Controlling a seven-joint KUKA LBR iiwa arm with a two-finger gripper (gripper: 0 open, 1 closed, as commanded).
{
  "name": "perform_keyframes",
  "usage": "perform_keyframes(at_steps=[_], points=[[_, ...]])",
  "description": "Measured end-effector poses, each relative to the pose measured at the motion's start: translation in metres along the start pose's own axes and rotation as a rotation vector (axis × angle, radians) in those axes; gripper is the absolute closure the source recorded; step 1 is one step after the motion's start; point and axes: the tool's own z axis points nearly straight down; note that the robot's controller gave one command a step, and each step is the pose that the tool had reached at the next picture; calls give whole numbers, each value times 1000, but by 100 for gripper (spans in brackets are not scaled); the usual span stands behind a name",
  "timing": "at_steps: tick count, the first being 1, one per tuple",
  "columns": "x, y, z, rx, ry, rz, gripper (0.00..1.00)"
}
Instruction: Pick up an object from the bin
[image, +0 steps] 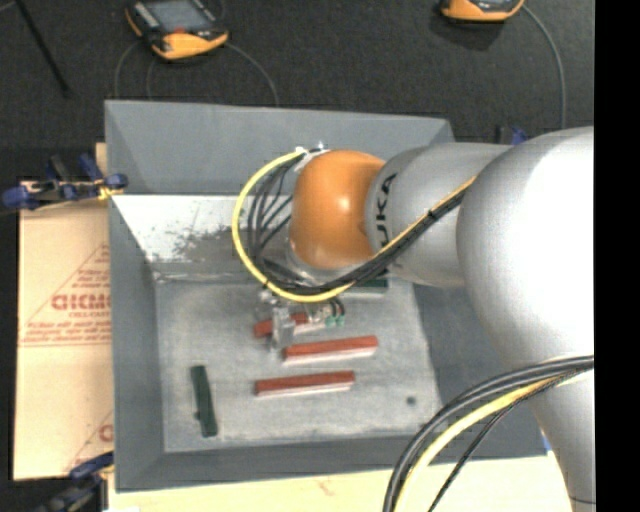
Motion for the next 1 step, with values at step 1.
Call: perform_keyframes(at_steps=[1], points=[[19, -22, -196, 6, -1, 19, 100]])
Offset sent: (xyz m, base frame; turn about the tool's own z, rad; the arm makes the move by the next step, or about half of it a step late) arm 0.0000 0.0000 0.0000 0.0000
